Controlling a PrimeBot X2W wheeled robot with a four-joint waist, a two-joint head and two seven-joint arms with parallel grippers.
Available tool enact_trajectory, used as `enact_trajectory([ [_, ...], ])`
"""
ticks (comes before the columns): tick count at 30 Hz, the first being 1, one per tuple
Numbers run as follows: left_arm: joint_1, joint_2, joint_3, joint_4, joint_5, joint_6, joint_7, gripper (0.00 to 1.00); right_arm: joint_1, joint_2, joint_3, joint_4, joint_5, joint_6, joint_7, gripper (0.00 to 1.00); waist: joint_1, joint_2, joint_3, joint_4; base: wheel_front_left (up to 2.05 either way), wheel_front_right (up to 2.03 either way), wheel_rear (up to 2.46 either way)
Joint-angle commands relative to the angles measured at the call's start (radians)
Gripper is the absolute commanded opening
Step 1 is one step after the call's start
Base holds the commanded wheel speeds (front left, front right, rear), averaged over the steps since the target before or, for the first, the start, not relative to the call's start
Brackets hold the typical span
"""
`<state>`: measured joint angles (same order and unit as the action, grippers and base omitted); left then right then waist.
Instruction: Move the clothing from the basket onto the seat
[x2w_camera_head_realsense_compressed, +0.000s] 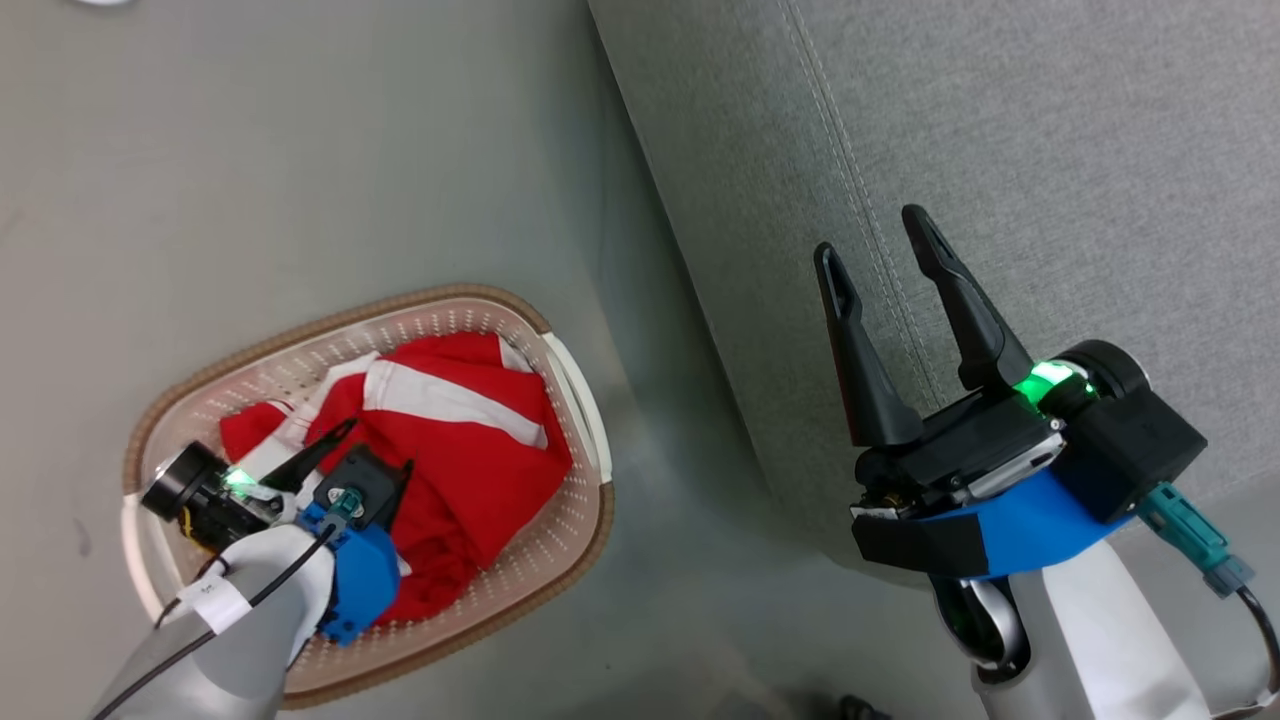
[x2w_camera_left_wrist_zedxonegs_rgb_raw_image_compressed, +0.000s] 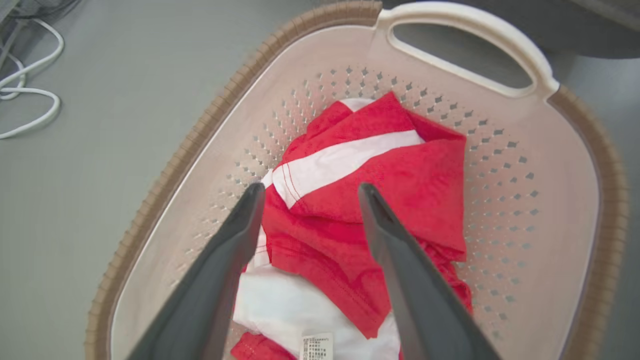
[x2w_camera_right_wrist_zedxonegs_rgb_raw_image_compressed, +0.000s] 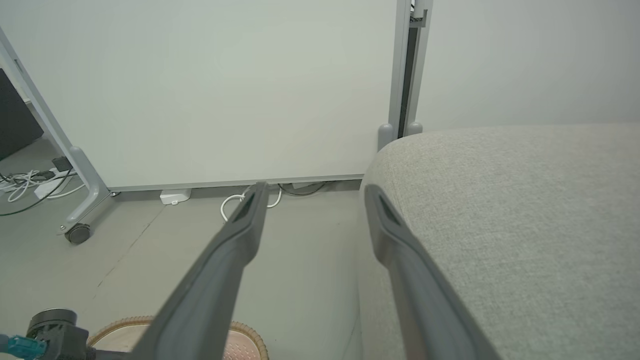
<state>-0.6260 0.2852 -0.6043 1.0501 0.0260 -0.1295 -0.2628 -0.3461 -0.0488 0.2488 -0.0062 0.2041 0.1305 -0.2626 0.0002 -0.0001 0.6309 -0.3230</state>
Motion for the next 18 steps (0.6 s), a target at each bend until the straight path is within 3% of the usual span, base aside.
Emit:
enact_trajectory([
  [1,-0.033,0.010,-0.032,0.041,0.000,-0.001,0.006,1.00,-0.019,-0.002,0.001,-0.014,0.005,0.000,-0.003,1.00,-0.0002,0.0001,0.026,-0.002,0.00,0.00,0.00],
  [8,-0.121,0.011,-0.182,0.173,-0.015,-0.001,0.034,1.00,-0.033,-0.002,-0.008,-0.043,0.008,0.000,-0.003,1.00,-0.0002,0.0001,0.109,-0.011,0.00,0.00,0.00],
  [18,-0.187,0.020,-0.406,0.220,-0.061,-0.001,0.098,1.00,-0.049,-0.002,-0.024,-0.071,0.015,0.000,-0.003,1.00,-0.0002,0.0001,0.203,0.002,0.00,0.00,0.00],
])
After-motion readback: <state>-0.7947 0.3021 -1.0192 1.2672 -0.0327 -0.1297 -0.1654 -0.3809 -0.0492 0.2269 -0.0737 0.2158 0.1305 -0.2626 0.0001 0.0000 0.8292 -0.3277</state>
